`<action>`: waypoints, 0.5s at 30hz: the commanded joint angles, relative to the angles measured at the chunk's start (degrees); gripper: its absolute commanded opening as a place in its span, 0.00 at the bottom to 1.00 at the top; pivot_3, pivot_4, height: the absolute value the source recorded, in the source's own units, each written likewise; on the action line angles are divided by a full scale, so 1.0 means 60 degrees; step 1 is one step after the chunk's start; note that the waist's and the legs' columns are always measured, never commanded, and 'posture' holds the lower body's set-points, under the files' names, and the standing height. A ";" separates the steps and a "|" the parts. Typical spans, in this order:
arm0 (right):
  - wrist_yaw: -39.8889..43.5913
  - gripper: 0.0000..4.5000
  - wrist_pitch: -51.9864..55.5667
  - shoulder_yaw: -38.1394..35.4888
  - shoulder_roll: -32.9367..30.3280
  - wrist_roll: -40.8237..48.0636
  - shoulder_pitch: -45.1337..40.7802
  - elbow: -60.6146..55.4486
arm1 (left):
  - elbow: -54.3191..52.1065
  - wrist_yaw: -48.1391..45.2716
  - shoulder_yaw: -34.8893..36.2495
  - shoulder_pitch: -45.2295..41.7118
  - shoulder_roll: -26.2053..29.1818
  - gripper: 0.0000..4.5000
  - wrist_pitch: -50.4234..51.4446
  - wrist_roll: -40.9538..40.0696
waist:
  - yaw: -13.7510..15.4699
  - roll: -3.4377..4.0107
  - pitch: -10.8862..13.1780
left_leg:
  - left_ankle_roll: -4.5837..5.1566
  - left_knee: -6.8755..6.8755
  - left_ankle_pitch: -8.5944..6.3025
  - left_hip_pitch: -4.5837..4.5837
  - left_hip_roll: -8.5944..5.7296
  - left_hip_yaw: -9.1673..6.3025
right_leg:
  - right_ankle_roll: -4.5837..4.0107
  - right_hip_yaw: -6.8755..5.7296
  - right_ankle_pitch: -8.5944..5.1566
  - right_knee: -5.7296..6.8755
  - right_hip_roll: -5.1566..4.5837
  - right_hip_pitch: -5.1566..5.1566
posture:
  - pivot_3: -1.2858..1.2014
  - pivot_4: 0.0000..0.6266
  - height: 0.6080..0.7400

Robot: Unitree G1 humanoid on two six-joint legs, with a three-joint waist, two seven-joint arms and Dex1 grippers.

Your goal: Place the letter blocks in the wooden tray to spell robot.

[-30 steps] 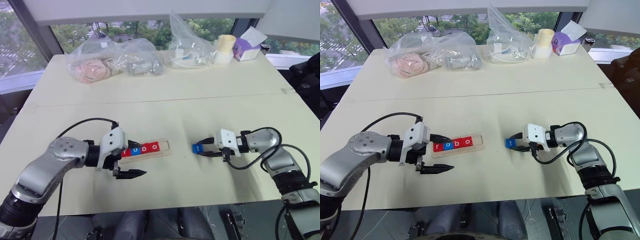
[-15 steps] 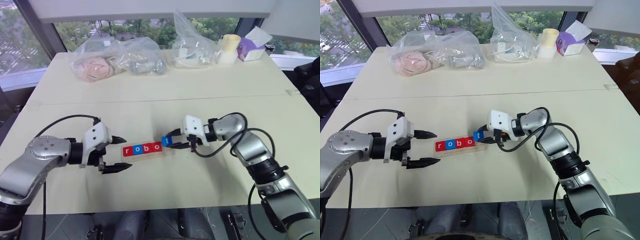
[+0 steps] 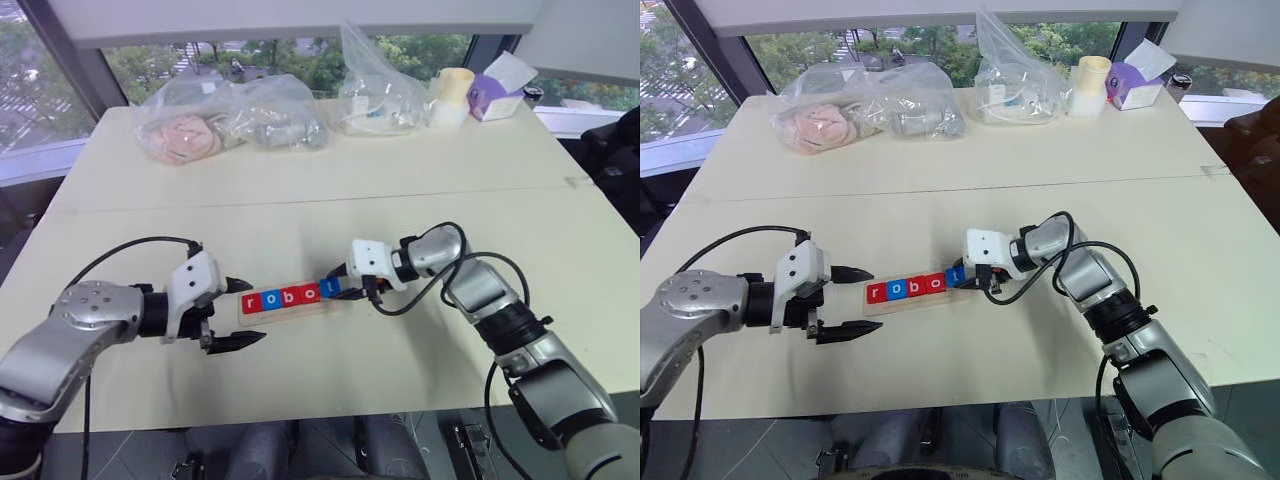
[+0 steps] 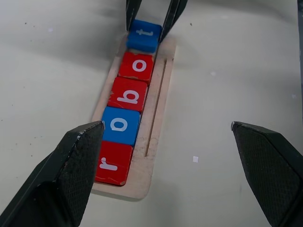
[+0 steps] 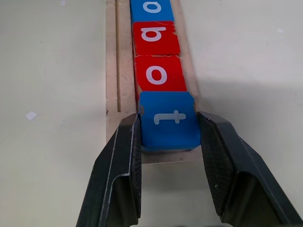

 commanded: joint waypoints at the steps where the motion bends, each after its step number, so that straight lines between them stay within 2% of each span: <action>1: 0.0067 0.26 -0.0219 -0.0147 0.0091 0.0040 -0.0272 -0.0010 | -0.0141 -0.0034 0.0038 -0.0113 0.0022 1.00 -0.0120 -0.0033 | -0.0001 0.0000 0.0000 | 0.0000 0.0000 0.0000 0.0000 0.0000 0.0000 | 0.0000 0.0000 0.0000 0.0000 0.0000 0.0000 | 0.52 0.24 1.00; 10: -0.0043 0.26 -0.0404 -0.0119 0.0250 -0.0062 -0.0157 0.0119 | 0.0196 -0.0077 -0.0217 -0.0388 -0.0035 1.00 -0.0299 0.0143 | -0.0013 0.0000 0.0000 | 0.0000 0.0000 0.0000 0.0000 0.0000 0.0000 | 0.0003 0.0001 0.0002 0.0001 0.0002 -0.0002 | 0.52 0.24 1.00; 15: -0.0437 0.82 -0.0638 -0.0221 0.0367 -0.0229 -0.0177 0.0141 | 0.0356 -0.0085 -0.0299 -0.0474 -0.0090 1.00 -0.0400 0.0208 | -0.0011 0.0000 0.0000 | -0.0001 0.0000 0.0001 0.0000 0.0000 0.0000 | 0.0004 0.0001 0.0003 0.0002 0.0003 -0.0003 | 0.52 0.24 1.00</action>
